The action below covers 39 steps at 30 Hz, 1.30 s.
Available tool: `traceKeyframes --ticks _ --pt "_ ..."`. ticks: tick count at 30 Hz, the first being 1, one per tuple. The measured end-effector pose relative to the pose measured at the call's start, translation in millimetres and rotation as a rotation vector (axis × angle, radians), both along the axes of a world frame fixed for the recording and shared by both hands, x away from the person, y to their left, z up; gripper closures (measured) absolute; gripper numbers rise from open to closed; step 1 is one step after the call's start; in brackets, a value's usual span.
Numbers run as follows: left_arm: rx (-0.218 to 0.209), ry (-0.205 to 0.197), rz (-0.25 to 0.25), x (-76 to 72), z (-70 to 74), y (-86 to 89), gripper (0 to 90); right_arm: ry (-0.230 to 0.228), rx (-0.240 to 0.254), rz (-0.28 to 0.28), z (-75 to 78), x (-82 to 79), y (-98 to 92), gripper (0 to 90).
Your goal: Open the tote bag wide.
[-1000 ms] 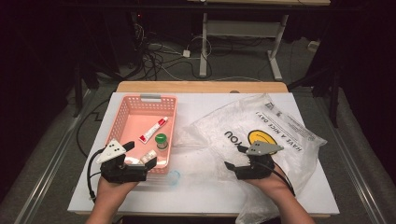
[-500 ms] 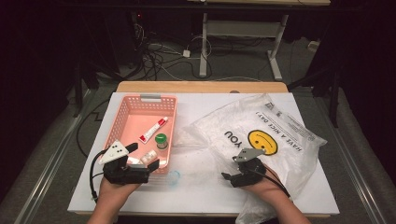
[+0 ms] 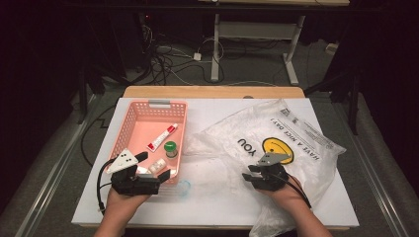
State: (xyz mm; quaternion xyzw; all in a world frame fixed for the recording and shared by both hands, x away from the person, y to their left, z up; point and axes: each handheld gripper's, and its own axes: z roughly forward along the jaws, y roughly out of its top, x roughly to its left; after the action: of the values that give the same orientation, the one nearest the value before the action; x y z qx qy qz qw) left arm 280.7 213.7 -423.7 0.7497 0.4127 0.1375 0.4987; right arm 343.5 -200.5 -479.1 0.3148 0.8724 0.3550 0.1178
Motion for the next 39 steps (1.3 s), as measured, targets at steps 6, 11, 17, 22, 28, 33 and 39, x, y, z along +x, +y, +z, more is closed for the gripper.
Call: traceKeyframes --ticks 6,11,17,22,28,33,39 --pt "0.003 -0.001 -0.006 -0.1 0.3 -2.1 0.0 0.005 -0.001 -0.005 -2.3 3.9 -2.9 78.3" --pt "-0.001 -0.002 -0.005 0.3 0.3 -0.3 0.0 -0.003 0.034 -0.008 -2.1 5.2 -3.2 90.0" --pt "0.003 -0.004 -0.004 2.1 -0.2 0.7 0.0 -0.046 0.065 -0.033 6.2 6.5 -0.4 90.0" --pt "0.002 -0.008 0.02 3.4 0.1 6.9 0.0 -0.089 0.066 -0.049 15.9 12.7 5.3 90.0" --pt "-0.006 -0.027 0.04 4.1 3.7 13.1 0.0 -0.109 0.132 -0.082 17.6 18.5 0.5 90.0" --pt "-0.02 -0.045 0.072 2.1 7.1 22.8 0.0 -0.154 0.15 -0.09 24.5 14.3 -3.2 90.0" --pt "-0.03 -0.046 0.078 1.6 6.8 23.8 0.0 -0.176 0.203 -0.094 34.0 12.6 -11.8 90.0"
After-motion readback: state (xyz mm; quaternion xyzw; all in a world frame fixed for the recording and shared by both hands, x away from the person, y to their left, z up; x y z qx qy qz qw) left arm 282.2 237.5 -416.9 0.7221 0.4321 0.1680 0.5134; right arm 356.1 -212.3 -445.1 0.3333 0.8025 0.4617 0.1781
